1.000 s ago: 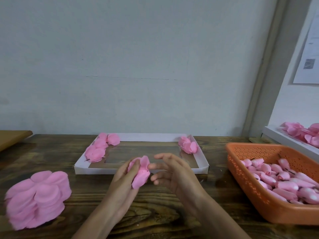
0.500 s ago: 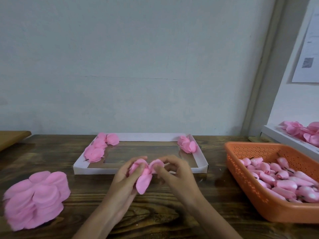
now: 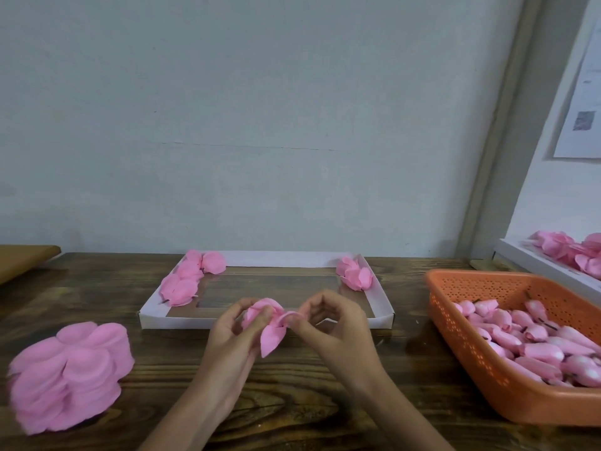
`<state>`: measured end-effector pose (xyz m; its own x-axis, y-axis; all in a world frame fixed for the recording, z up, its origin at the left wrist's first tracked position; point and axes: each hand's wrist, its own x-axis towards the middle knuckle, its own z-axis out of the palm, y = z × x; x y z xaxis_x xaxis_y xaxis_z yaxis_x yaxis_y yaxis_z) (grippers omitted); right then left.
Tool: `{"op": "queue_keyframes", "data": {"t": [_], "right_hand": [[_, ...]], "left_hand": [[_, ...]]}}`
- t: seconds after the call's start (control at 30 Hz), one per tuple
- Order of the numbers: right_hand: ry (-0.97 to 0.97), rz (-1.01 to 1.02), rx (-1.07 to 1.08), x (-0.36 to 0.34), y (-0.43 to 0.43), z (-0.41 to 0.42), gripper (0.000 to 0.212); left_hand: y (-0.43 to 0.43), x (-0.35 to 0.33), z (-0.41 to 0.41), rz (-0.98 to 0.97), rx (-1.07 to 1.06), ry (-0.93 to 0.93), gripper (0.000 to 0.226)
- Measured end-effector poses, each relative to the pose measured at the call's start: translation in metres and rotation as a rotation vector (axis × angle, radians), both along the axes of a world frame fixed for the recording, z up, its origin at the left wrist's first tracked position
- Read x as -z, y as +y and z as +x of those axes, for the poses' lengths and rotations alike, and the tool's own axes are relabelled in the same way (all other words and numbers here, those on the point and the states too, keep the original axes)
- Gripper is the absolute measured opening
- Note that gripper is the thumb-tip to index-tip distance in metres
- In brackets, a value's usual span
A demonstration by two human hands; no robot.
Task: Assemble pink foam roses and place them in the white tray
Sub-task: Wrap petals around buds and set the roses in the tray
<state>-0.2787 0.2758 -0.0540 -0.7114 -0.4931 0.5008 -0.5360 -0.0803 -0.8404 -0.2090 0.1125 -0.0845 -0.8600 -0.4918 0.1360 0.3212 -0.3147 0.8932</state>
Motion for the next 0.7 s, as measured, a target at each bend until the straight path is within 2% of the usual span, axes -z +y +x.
{"op": "queue_keyframes", "data": {"t": [0.1, 0.23, 0.37, 0.7], "right_hand": [[0.148, 0.016, 0.041, 0.003, -0.001, 0.004, 0.021], [0.297, 0.13, 0.033, 0.006, -0.003, 0.008, 0.024], [0.446, 0.216, 0.078, 0.01, -0.006, 0.015, 0.021], [0.512, 0.204, 0.153, 0.011, -0.009, 0.019, 0.013]], "left_hand": [[0.0, 0.0, 0.001, -0.02, -0.021, -0.007, 0.044], [0.002, 0.001, 0.004, -0.098, -0.033, -0.021, 0.034], [0.006, 0.001, 0.006, -0.17, -0.043, -0.039, 0.033], [0.01, 0.002, 0.004, -0.225, -0.05, -0.014, 0.025]]}}
